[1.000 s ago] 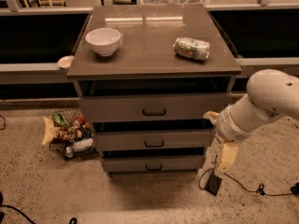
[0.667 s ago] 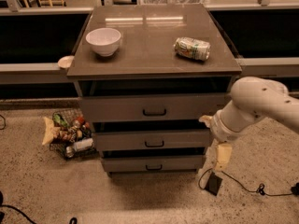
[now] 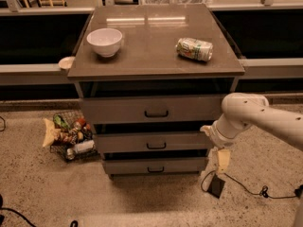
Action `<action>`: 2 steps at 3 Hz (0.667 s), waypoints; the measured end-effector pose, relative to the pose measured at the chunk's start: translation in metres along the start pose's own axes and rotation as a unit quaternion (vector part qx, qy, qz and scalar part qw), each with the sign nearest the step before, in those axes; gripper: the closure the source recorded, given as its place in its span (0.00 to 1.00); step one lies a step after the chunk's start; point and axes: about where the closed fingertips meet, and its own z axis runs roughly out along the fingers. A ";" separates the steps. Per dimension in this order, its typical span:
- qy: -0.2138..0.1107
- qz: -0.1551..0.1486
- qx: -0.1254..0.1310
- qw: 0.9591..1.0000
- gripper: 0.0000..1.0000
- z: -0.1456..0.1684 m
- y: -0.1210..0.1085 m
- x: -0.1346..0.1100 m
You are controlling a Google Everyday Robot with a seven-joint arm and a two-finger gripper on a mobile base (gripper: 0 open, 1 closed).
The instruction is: Open middle drawer
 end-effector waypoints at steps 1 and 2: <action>-0.006 -0.003 0.002 1.000 0.00 0.033 -0.021 0.014; -0.015 -0.001 0.009 1.000 0.00 0.062 -0.045 0.024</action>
Offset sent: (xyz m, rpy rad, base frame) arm 0.0898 -0.0064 -0.0991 0.0622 -0.0402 -0.0178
